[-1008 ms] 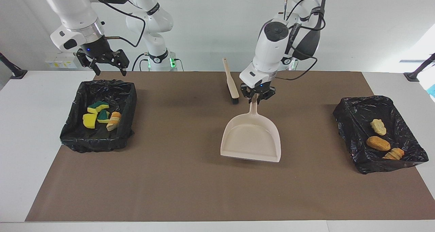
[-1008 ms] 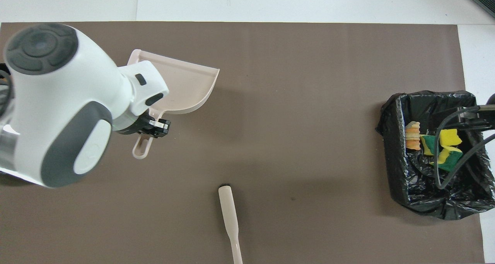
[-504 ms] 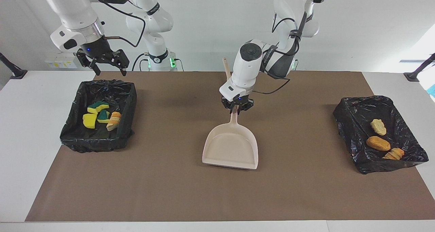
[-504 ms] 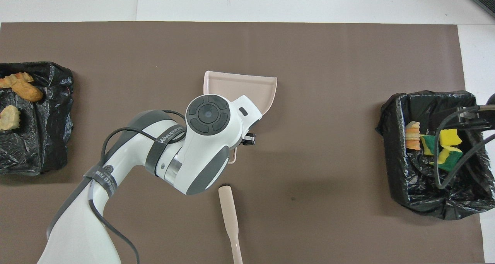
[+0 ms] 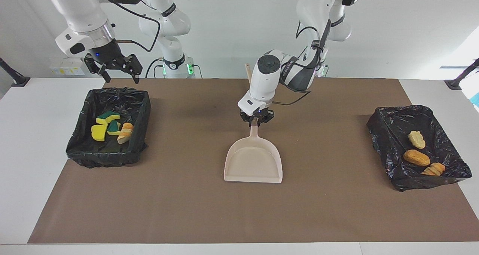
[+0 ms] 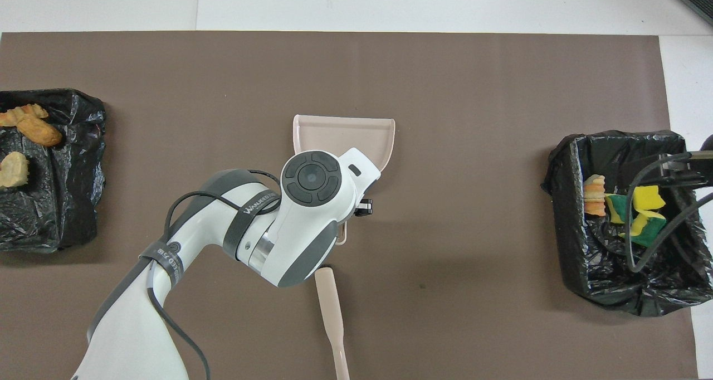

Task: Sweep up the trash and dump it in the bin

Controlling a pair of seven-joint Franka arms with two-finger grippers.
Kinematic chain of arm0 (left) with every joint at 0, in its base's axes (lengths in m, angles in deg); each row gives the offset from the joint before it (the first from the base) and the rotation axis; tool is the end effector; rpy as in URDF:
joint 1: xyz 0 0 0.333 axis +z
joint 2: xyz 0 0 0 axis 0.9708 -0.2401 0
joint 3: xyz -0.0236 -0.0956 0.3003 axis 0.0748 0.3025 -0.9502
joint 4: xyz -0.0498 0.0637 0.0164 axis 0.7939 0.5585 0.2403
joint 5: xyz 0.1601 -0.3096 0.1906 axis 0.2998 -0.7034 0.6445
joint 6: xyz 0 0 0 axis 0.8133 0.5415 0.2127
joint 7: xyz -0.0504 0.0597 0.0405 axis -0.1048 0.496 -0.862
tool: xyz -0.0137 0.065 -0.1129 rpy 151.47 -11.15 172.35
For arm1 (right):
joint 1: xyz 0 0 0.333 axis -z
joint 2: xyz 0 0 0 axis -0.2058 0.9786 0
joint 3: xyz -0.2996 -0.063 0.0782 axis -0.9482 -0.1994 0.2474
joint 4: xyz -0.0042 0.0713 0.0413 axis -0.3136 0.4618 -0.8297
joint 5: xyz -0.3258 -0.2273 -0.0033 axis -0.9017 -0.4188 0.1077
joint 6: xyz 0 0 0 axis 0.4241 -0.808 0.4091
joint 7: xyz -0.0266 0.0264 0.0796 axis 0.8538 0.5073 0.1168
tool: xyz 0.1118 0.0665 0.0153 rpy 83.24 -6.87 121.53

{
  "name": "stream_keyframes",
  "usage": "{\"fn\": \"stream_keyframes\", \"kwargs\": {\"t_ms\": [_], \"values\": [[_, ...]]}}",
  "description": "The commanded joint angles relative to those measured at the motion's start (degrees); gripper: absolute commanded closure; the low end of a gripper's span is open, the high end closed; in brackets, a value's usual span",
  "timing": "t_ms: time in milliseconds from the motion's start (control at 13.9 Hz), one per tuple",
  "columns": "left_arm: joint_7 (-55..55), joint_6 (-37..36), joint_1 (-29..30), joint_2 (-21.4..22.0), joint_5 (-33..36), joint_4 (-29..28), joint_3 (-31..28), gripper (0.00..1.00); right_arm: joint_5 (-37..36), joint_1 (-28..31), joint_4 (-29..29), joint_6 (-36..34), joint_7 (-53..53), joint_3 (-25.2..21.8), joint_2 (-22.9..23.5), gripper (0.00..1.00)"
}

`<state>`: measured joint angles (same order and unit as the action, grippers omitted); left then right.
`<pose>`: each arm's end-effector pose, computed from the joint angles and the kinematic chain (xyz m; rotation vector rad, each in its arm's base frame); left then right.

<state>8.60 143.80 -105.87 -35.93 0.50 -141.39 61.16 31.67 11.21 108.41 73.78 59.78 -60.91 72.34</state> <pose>0.4869 -0.4097 0.3425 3.0644 -0.1303 -0.0565 0.5357 -0.0145 0.6026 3.1320 -0.0646 -0.0542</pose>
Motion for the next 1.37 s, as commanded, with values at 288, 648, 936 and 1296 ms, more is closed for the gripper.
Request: {"fn": "stream_keyframes", "kwargs": {"t_ms": [288, 648, 936, 1296], "values": [[0.0, -8.8, 4.1, 6.6, -0.7, 0.9, -1.9, 0.00, 1.0, 0.1, 1.2, 0.9, 0.7, 0.1, -0.8, 0.00], [14.6, -10.8, 14.6, 10.0, -0.7, 0.6, -1.9, 0.00, 1.0, 0.1, 1.2, 0.9, 0.7, 0.0, -0.8, 0.00], [31.6, -16.1, 23.9, 12.8, -0.4, 0.7, -2.0, 0.00, 1.0, 0.1, 1.2, 0.9, 0.7, 0.1, -0.8, 0.00], [43.8, -21.3, 32.8, 18.6, 0.0, 1.2, -2.0, 0.00, 1.0, 0.1, 1.2, 0.9, 0.7, 0.1, -0.8, 0.00]]}}
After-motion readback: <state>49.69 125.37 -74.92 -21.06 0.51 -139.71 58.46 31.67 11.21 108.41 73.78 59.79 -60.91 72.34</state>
